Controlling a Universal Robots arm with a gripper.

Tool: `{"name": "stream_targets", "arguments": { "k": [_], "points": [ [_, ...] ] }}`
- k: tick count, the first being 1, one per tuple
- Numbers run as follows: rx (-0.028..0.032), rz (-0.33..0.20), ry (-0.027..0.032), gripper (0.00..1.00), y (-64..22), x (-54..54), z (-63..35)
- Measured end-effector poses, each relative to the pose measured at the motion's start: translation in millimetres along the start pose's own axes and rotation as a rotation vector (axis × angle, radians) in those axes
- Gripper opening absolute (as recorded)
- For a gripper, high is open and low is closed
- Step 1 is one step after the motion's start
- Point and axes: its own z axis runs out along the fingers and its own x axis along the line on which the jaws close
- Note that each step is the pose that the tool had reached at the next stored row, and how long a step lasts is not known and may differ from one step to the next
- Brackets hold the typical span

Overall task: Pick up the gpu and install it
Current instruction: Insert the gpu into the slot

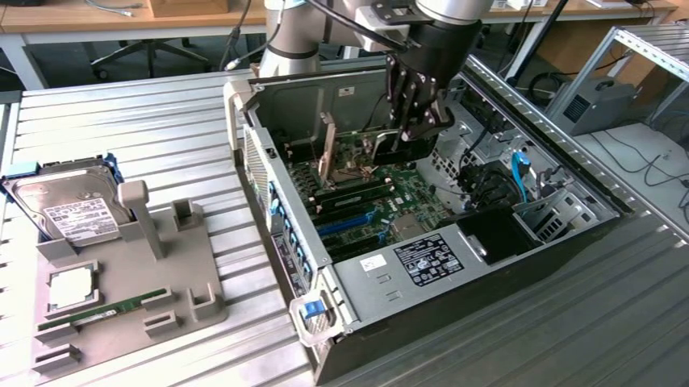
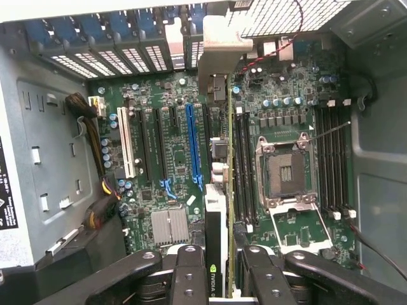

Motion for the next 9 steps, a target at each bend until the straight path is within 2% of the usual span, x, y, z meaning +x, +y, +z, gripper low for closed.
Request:
{"name": "stream_targets", "arguments": {
  "k": [9],
  "points": [
    [0.0000, 0.000, -0.0001, 0.27, 0.1, 0.1, 4.6]
  ]
}}
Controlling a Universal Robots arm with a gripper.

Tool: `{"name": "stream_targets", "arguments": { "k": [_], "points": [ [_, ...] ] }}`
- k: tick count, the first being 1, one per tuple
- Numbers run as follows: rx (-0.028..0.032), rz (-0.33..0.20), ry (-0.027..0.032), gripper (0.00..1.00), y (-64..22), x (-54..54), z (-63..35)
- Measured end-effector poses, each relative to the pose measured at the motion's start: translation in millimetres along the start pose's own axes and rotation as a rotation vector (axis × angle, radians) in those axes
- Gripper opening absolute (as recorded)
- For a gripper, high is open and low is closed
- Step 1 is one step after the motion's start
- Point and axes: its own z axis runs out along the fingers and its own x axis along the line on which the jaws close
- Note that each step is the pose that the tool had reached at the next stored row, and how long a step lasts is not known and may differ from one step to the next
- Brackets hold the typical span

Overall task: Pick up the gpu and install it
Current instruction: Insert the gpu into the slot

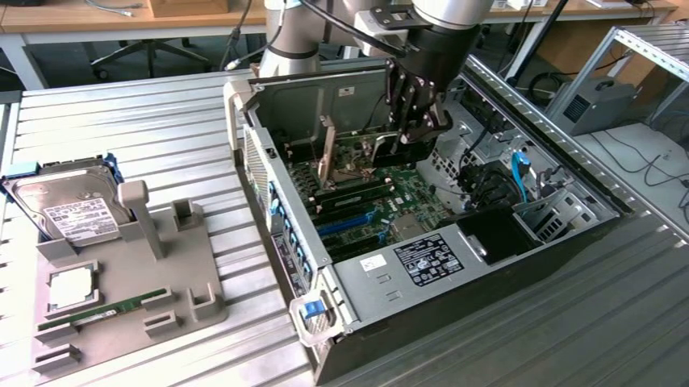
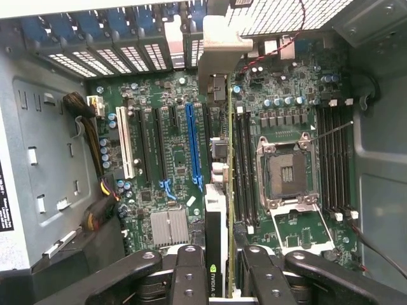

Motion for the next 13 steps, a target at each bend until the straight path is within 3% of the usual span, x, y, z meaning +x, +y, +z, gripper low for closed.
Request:
{"name": "stream_targets", "arguments": {
  "k": [13],
  "points": [
    [0.0000, 0.000, 0.0001, 0.27, 0.1, 0.2, 6.1]
  ]
}}
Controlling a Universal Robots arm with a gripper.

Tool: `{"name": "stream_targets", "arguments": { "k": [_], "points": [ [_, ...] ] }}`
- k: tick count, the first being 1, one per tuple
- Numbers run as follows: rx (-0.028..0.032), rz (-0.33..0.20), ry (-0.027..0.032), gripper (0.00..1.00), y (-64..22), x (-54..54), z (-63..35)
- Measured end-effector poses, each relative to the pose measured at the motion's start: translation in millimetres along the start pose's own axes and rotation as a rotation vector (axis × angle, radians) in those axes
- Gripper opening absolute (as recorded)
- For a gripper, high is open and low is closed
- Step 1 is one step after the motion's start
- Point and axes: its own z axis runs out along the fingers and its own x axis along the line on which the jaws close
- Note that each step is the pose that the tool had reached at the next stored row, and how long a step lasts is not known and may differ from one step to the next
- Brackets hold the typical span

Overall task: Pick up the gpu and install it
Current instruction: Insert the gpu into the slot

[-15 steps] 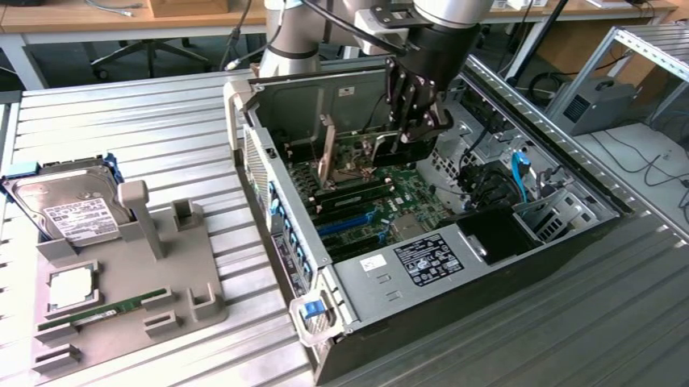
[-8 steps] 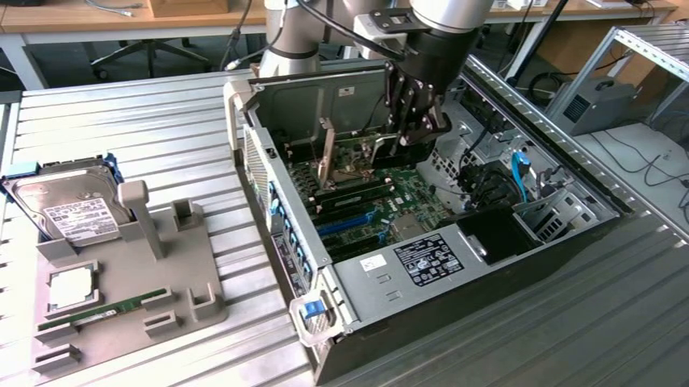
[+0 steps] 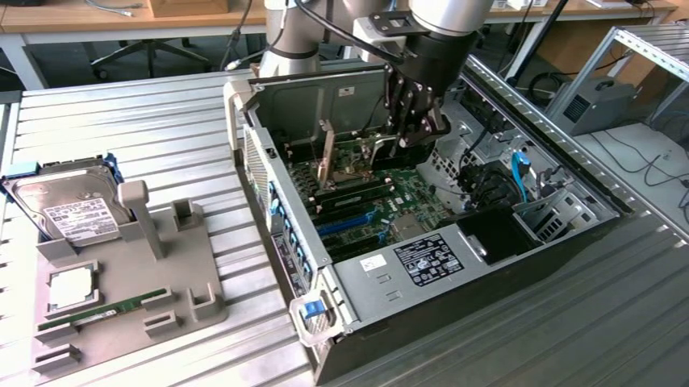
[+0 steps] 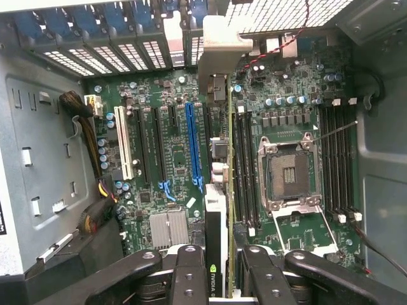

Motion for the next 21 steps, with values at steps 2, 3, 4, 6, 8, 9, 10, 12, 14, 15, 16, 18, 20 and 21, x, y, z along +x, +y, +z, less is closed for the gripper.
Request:
{"name": "stream_targets", "arguments": {
  "k": [2, 3, 4, 6, 8, 9, 10, 12, 14, 15, 16, 18, 20, 21],
  "points": [
    [0.0000, 0.000, -0.0001, 0.27, 0.0, 0.0, 0.2],
    [0.0002, 0.000, -0.0006, 0.27, 0.0, 0.0, 1.0],
    [0.0001, 0.000, -0.0004, 0.27, 0.0, 0.1, 1.9],
    [0.0000, 0.000, -0.0002, 0.27, 0.0, 0.1, 4.4],
    [0.0001, 0.000, -0.0001, 0.27, 0.1, 0.2, 7.0],
    [0.0000, 0.000, 0.0000, 0.27, 0.1, 0.3, 8.5],
    [0.0000, 0.000, 0.0000, 0.27, 0.1, 0.3, 9.8],
    [0.0000, 0.000, 0.0002, 0.27, 0.1, 0.5, 13.2],
    [0.0001, 0.000, 0.0002, 0.27, 0.1, 0.6, 16.3],
    [0.0001, 0.000, 0.0003, 0.27, 0.2, 0.6, 17.5],
    [0.0001, 0.000, 0.0008, 0.27, 0.2, 0.7, 19.7],
    [0.0002, 0.000, 0.0018, 0.27, 0.2, 0.8, 22.6],
    [0.0003, 0.000, 0.0030, 0.27, 0.2, 0.9, 24.3],
    [0.0004, 0.000, 0.0033, 0.27, 0.2, 0.9, 24.9]
  ]
}}
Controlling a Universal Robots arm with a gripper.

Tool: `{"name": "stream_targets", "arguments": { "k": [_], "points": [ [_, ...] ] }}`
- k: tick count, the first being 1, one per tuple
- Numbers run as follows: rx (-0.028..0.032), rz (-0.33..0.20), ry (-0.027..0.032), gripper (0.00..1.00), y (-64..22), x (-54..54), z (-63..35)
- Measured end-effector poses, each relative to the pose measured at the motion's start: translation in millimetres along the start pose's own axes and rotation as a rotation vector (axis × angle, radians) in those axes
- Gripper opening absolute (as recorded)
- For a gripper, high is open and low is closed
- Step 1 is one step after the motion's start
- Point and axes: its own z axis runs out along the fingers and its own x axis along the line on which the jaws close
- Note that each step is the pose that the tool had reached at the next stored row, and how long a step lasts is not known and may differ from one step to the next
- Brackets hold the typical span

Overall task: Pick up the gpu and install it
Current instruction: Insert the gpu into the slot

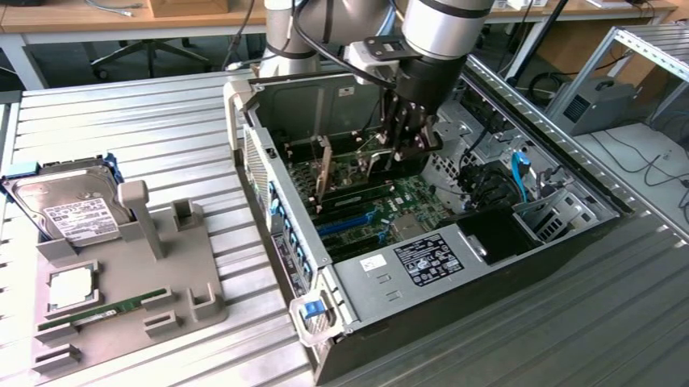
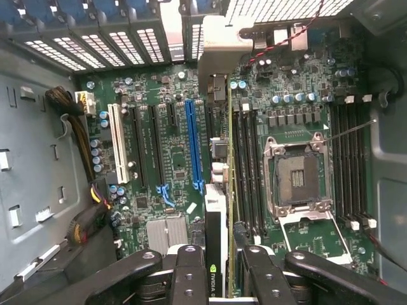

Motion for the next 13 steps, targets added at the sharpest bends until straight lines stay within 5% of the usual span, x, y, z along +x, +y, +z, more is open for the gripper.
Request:
{"name": "stream_targets", "arguments": {
  "k": [13],
  "points": [
    [0.0000, -0.003, 0.0003, 0.27, -0.4, 4.1, 3.1]
  ]
}}
